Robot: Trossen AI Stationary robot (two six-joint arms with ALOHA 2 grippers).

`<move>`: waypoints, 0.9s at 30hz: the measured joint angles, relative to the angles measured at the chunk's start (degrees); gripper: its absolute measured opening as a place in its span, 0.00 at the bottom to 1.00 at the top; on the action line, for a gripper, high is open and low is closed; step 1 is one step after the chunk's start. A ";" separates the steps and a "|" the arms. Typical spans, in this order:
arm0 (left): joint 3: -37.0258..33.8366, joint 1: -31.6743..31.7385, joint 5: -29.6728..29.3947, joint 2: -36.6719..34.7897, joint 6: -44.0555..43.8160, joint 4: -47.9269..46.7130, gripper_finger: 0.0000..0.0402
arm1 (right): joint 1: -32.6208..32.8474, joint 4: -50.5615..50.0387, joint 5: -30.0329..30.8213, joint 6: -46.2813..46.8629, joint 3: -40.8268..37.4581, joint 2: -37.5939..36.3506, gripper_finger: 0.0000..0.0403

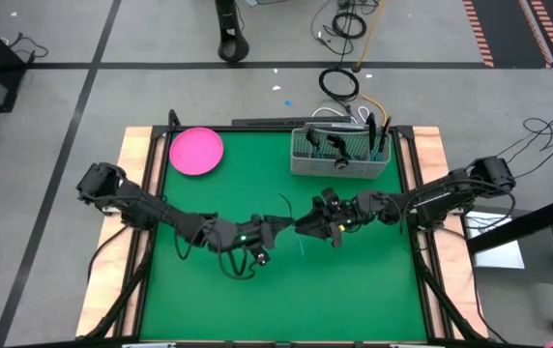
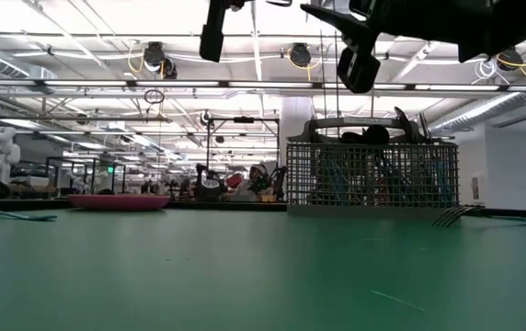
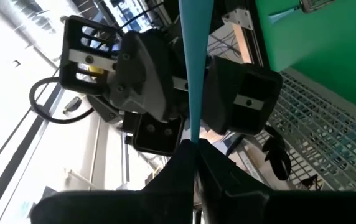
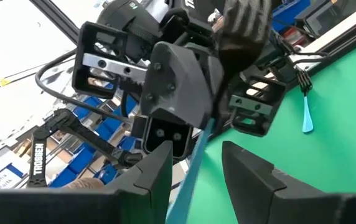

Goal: Sort silverware
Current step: Put the bottom black fork into the cutlery rack with the other black forks

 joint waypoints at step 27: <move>0.09 2.55 1.66 1.57 1.83 -0.02 0.01 | -1.69 -0.66 0.04 -4.11 -0.11 0.02 0.02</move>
